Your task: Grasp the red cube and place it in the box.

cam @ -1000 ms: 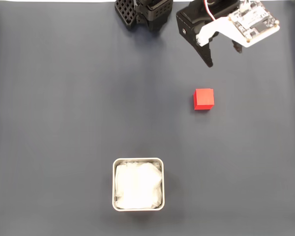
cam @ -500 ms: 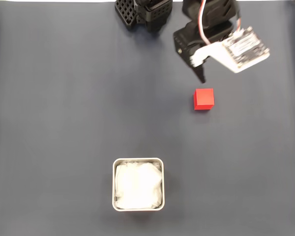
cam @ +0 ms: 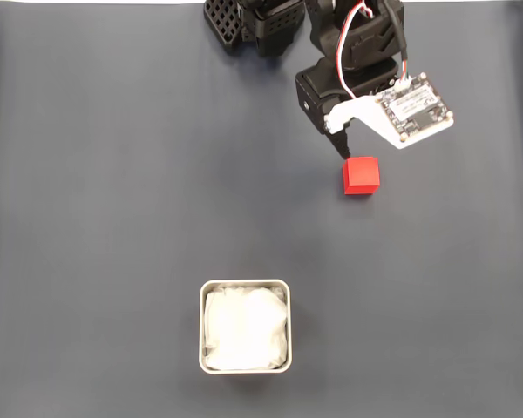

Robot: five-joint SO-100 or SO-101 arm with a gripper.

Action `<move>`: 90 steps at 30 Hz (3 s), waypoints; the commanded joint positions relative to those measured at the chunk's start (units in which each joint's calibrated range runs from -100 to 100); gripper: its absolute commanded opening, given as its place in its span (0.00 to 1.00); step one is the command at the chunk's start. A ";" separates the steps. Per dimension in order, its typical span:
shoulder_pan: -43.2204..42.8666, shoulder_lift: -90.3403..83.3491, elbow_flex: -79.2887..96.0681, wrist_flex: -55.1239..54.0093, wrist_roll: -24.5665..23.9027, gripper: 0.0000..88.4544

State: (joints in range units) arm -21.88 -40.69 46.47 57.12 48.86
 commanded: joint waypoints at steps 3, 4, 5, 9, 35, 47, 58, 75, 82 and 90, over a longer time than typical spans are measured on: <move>0.08 0.82 0.61 -2.61 0.63 0.45; 0.08 1.26 0.79 -3.19 0.68 0.45; 0.08 1.52 0.97 -3.60 0.73 0.45; 0.01 2.38 1.70 -5.07 0.83 0.46; -0.06 9.92 5.81 -13.60 1.17 0.46; -0.20 12.96 6.63 -16.79 1.32 0.46; -0.56 15.64 6.54 -19.01 1.51 0.46; -2.33 18.07 5.81 -20.40 1.27 0.46; -3.26 17.90 5.44 -20.73 1.22 0.46; -3.75 17.81 5.44 -22.12 1.56 0.46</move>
State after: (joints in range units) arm -24.93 -22.36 53.35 36.44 50.04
